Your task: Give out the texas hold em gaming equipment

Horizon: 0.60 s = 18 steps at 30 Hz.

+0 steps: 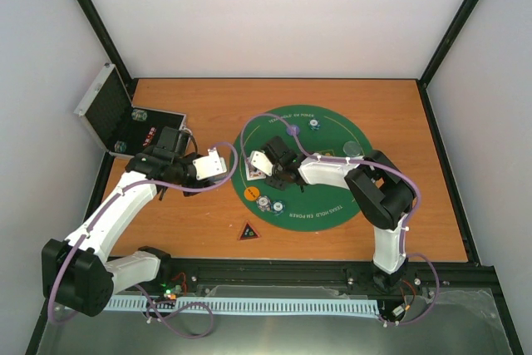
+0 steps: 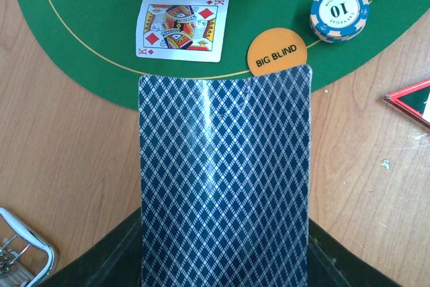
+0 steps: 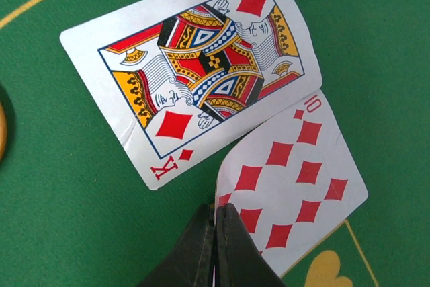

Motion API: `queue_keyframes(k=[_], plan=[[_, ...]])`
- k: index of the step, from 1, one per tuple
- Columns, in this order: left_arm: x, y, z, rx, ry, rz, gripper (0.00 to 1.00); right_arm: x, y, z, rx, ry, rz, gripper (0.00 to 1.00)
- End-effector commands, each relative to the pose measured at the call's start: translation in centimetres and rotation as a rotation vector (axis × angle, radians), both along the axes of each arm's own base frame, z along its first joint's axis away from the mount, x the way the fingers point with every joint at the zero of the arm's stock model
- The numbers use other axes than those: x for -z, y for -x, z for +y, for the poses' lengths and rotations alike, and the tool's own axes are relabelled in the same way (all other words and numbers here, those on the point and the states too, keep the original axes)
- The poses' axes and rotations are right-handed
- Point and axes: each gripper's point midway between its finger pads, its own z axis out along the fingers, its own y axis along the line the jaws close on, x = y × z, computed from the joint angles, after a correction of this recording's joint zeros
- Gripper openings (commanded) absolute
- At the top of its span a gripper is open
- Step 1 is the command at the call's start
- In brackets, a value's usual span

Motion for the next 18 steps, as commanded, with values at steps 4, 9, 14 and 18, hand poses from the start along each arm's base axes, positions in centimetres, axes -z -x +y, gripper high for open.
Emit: queue_keyframes(k=[4, 9, 14, 18], plan=[[-1.0, -0.3, -0.1, 0.001, 0.015, -0.037, 0.48, 0.4, 0.4, -0.1, -0.019, 0.007, 0.015, 0.09], [-1.0, -0.3, -0.1, 0.001, 0.016, -0.037, 0.48, -0.2, 0.9, -0.3, -0.022, 0.008, 0.039, 0.23], [-1.2, -0.4, -0.2, -0.002, 0.019, -0.035, 0.48, -2.9, 1.6, 0.7, -0.047, -0.083, 0.038, 0.30], [-1.4, -0.4, -0.2, -0.001, 0.020, -0.033, 0.48, -7.2, 2.4, 1.7, -0.070, -0.225, 0.035, 0.42]])
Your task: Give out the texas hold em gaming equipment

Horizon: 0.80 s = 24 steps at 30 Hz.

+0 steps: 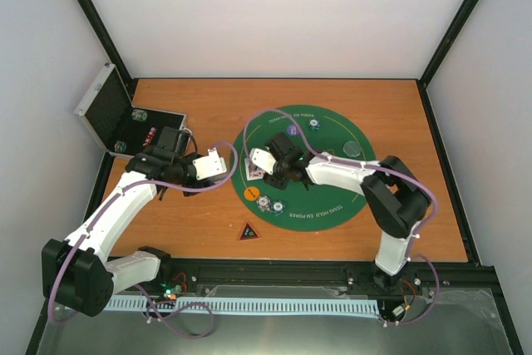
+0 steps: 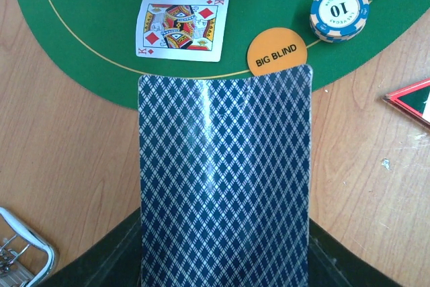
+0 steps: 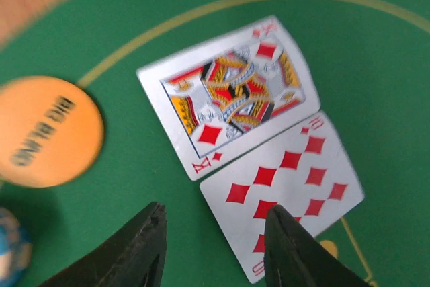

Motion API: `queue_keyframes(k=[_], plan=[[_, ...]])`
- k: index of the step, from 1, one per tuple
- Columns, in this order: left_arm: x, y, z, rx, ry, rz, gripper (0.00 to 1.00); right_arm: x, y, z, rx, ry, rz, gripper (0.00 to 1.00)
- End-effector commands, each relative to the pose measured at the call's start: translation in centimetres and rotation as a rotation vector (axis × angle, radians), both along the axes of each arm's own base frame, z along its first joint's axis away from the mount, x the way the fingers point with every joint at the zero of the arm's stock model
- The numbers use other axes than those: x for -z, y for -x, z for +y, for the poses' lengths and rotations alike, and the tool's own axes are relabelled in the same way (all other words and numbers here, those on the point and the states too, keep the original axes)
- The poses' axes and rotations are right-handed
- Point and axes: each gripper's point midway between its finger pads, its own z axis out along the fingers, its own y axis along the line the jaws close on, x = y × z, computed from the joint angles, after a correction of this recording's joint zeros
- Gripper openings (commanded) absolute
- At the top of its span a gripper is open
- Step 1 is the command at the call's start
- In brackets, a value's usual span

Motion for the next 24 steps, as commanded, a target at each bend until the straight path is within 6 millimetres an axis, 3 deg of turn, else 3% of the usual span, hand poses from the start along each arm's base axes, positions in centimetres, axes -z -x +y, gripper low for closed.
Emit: queue_keyframes(k=[1, 3, 5, 8, 12, 16, 24], plan=[[-1.4, -0.4, -0.2, -0.002, 0.022, -0.030, 0.48, -6.5, 1.1, 1.4, -0.030, -0.212, -0.007, 0.50], [-1.4, -0.4, -0.2, -0.002, 0.024, -0.028, 0.48, -9.4, 1.3, 1.4, -0.015, -0.322, -0.003, 0.67], [-1.7, -0.4, -0.4, 0.004, 0.030, -0.032, 0.48, -12.4, 0.9, 0.8, 0.044, -0.447, 0.014, 0.95], [-1.9, -0.4, -0.5, 0.012, 0.036, -0.041, 0.48, -16.4, 0.9, 0.6, 0.115, -0.657, 0.113, 1.00], [-2.2, -0.5, -0.7, 0.022, 0.044, -0.054, 0.48, -19.0, 2.4, 3.3, 0.096, -0.864, 0.344, 1.00], [-2.4, -0.6, -0.7, 0.021, 0.043, -0.057, 0.48, -19.1, 2.3, 5.8, 0.097, -0.900, 0.430, 1.00], [-2.7, -0.5, -0.7, 0.032, 0.045, -0.068, 0.48, -15.4, 2.5, 9.7, 0.083, -0.814, 0.571, 0.97]])
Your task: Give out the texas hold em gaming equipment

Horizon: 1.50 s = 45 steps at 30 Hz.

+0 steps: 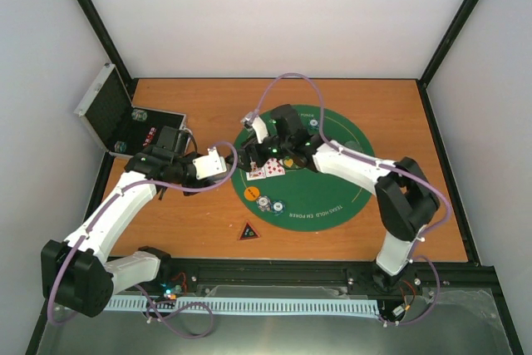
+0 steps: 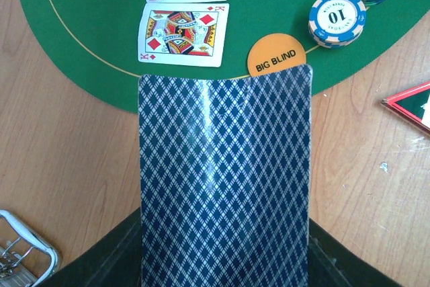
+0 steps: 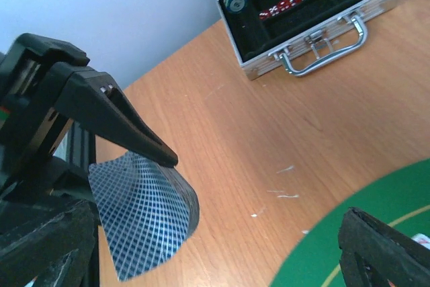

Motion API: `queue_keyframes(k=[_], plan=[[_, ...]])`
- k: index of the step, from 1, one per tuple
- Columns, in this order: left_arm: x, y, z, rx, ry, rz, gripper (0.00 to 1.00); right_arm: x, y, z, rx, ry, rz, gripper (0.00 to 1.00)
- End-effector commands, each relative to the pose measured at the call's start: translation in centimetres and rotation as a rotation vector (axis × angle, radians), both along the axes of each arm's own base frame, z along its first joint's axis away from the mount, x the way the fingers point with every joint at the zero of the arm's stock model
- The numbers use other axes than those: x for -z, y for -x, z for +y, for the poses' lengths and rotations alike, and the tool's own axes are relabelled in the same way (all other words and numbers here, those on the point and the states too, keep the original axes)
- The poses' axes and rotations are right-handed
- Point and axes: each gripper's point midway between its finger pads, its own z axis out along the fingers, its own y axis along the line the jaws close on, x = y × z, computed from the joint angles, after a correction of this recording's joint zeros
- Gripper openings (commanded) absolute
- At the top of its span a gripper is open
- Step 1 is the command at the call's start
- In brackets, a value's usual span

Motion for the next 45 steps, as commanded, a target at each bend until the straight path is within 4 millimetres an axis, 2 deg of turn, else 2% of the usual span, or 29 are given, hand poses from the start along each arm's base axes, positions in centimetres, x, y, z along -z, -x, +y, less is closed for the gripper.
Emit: queue_keyframes(k=[1, 4, 8, 19, 28, 36, 39, 45], plan=[[-2.5, -0.5, -0.6, 0.028, 0.038, -0.066, 0.48, 0.5, 0.7, 2.1, -0.064, -0.018, 0.094, 0.97], [-2.6, -0.6, -0.7, 0.028, 0.039, -0.067, 0.48, 1.8, 1.6, 3.2, -0.120, -0.004, 0.106, 0.96], [-2.6, -0.6, -0.8, 0.031, 0.044, -0.065, 0.49, 3.4, 2.0, 3.7, -0.151, 0.015, 0.126, 0.95], [-2.7, -0.6, -1.0, 0.040, 0.054, -0.071, 0.48, 6.7, 0.7, 4.0, -0.105, 0.106, 0.199, 0.93], [-2.5, -0.6, -0.6, 0.034, 0.033, -0.085, 0.48, 6.5, -0.2, 1.2, -0.017, 0.158, 0.170, 0.93], [-2.4, -0.7, -0.7, 0.034, 0.040, -0.085, 0.48, 4.8, 1.1, 1.2, -0.085, 0.129, 0.174, 0.90], [-2.3, -0.8, -0.7, 0.032, 0.040, -0.081, 0.48, 3.3, 2.2, 1.8, -0.154, 0.077, 0.202, 0.81], [-1.9, -0.8, -0.6, 0.028, 0.032, -0.071, 0.48, 2.2, 2.2, 1.7, -0.146, 0.075, 0.192, 0.44]])
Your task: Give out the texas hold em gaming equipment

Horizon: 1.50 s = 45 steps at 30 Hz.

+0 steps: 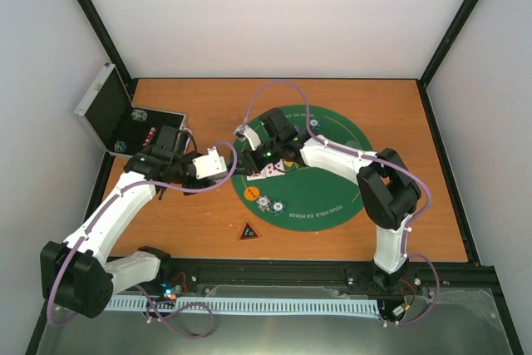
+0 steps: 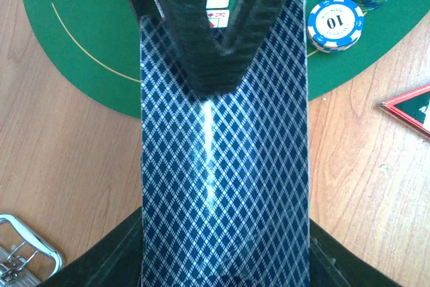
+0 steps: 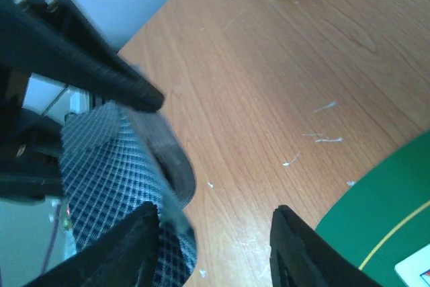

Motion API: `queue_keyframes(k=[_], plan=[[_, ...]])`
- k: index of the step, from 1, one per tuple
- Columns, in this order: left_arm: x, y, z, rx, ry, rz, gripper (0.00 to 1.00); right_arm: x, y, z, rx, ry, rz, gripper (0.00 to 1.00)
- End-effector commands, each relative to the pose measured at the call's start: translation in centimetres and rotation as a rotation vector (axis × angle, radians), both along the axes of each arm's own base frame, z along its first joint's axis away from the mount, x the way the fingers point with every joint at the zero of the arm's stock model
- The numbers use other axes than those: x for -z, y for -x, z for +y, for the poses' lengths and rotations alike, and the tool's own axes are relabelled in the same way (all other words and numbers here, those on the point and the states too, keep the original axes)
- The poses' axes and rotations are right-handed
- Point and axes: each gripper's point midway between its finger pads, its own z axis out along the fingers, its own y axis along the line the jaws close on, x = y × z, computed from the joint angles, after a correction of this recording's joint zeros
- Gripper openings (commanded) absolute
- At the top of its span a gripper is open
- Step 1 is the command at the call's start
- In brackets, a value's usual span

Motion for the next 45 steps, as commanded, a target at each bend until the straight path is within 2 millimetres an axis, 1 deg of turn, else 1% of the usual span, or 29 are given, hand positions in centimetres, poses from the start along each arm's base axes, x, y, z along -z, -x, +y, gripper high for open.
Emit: queue_keyframes(k=[1, 4, 8, 10, 15, 21, 27, 30, 32, 33, 36, 37, 38, 41, 44, 45], plan=[[-1.4, -0.8, -0.4, 0.016, 0.022, -0.057, 0.48, -3.0, 0.2, -0.1, -0.013, -0.037, -0.037, 0.38], [-1.5, -0.8, -0.5, 0.017, 0.023, -0.058, 0.48, -3.0, 0.4, -0.1, -0.017, -0.037, -0.029, 0.23], [-1.4, -0.8, -0.4, 0.015, 0.020, -0.056, 0.48, -3.4, 0.7, -0.2, -0.029, -0.039, -0.022, 0.08], [-1.3, -0.8, -0.4, 0.014, 0.017, -0.054, 0.48, -3.6, 0.5, -0.4, -0.021, -0.029, -0.038, 0.03], [-0.9, -0.7, -0.3, 0.012, 0.014, -0.048, 0.48, -4.4, 0.4, -1.1, -0.006, -0.012, -0.060, 0.03], [-0.7, -0.6, -0.2, 0.008, 0.010, -0.046, 0.48, -5.7, -0.2, -2.6, 0.029, 0.004, -0.110, 0.03], [-0.7, -0.4, -0.1, 0.008, 0.010, -0.046, 0.48, -8.9, -0.3, -4.5, 0.050, -0.044, -0.171, 0.03], [-0.6, -0.4, -0.1, 0.007, 0.008, -0.045, 0.48, -10.1, -1.1, -6.3, 0.097, -0.034, -0.226, 0.03], [-0.6, -0.4, -0.1, 0.007, 0.008, -0.044, 0.48, -10.5, -2.2, -8.3, 0.163, 0.007, -0.289, 0.03], [-0.5, -0.4, -0.1, 0.007, 0.009, -0.043, 0.48, -10.3, -3.1, -9.6, 0.218, 0.061, -0.342, 0.03], [-0.5, -0.4, -0.2, 0.010, 0.015, -0.046, 0.48, -8.7, -5.8, -14.2, 0.379, 0.292, -0.541, 0.03], [-0.5, -0.4, -0.2, 0.009, 0.016, -0.046, 0.48, -7.8, -6.3, -15.5, 0.408, 0.363, -0.586, 0.03], [-0.4, -0.4, -0.2, 0.008, 0.014, -0.048, 0.48, -7.3, -6.6, -16.5, 0.417, 0.419, -0.632, 0.03], [-0.4, -0.5, -0.1, 0.005, 0.008, -0.047, 0.48, -5.9, -8.0, -18.4, 0.401, 0.560, -0.801, 0.03], [-0.4, -0.5, -0.1, 0.005, 0.012, -0.046, 0.48, -4.4, -10.0, -20.4, 0.376, 0.743, -0.977, 0.03], [-0.5, -0.5, -0.2, 0.006, 0.014, -0.047, 0.48, -4.2, -10.8, -20.8, 0.373, 0.794, -1.024, 0.03]])
